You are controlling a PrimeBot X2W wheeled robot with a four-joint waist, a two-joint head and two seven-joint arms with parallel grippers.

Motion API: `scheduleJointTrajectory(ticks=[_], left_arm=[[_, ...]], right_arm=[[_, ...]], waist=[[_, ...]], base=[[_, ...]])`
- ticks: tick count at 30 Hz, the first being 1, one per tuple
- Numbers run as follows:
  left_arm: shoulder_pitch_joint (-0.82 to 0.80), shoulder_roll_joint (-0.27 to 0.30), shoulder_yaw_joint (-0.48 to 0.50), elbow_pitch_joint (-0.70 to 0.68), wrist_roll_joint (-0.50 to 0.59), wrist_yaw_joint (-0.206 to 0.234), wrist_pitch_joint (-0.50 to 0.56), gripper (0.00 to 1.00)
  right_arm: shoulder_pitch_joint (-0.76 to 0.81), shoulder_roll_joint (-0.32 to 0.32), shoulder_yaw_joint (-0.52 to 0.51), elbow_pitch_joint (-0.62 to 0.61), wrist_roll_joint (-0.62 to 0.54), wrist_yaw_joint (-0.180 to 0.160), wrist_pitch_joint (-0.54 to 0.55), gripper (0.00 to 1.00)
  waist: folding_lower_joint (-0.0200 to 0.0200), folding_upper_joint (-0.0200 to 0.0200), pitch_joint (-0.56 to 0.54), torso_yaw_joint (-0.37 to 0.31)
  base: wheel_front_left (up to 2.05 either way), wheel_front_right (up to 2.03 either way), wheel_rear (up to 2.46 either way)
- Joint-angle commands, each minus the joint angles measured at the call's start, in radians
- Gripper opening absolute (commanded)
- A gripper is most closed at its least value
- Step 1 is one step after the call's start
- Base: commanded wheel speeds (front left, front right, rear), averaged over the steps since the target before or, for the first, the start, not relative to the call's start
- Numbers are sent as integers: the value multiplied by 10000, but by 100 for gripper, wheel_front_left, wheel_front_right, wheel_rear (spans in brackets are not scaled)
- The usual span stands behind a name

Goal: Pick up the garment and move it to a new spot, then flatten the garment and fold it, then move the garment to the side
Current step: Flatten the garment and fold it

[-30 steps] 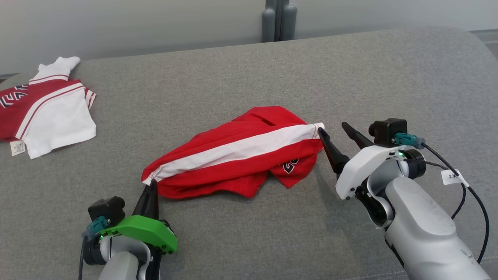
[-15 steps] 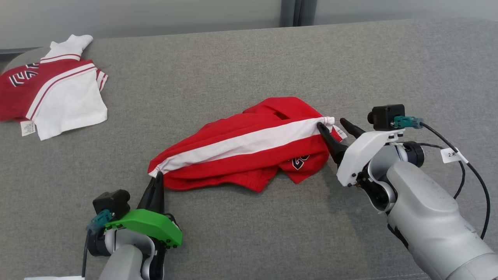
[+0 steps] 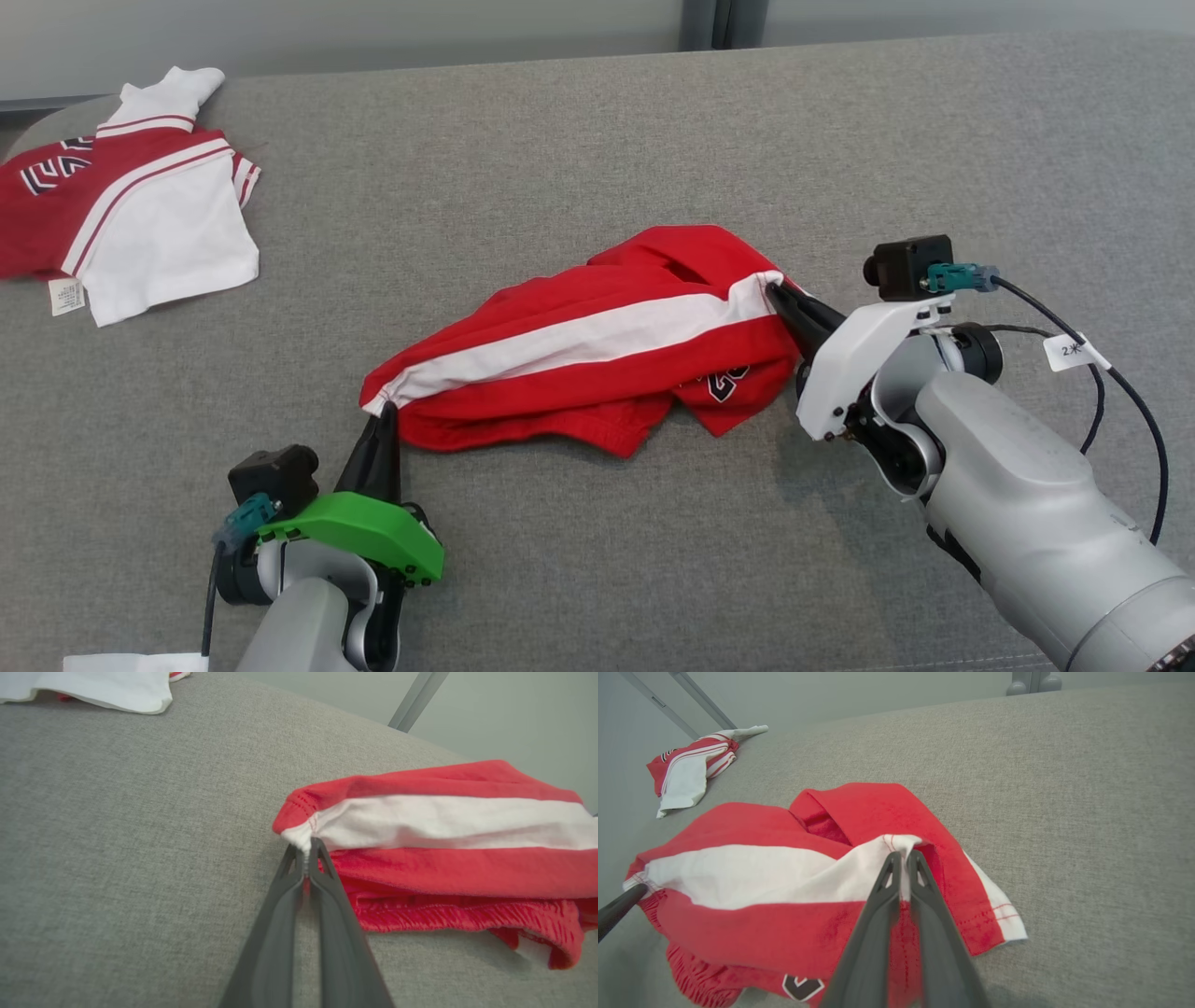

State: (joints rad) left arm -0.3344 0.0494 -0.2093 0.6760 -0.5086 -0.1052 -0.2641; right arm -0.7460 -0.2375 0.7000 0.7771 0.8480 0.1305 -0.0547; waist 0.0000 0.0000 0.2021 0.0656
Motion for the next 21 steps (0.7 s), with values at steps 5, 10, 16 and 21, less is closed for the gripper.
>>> scheduleJointTrajectory(ticks=[5,10,16,21], left_arm=[[-128,21,66,-84,-27,68,-7,0],[-130,21,265,-345,88,65,-7,0],[-78,24,516,-1131,-9,-25,-7,0],[99,24,519,-1924,36,-84,-7,0]], right_arm=[[-217,-158,410,117,306,4,-334,0],[-236,-332,672,-197,653,4,-852,0],[-54,-934,879,-1173,1061,4,-1542,0],[330,-1617,784,-2183,1142,3,-1910,0]], waist=[[0,0,-6,-82],[0,0,-114,-221],[0,0,-336,-421],[0,0,-554,-536]], base=[[0,0,0],[0,0,0],[0,0,0],[0,0,0]])
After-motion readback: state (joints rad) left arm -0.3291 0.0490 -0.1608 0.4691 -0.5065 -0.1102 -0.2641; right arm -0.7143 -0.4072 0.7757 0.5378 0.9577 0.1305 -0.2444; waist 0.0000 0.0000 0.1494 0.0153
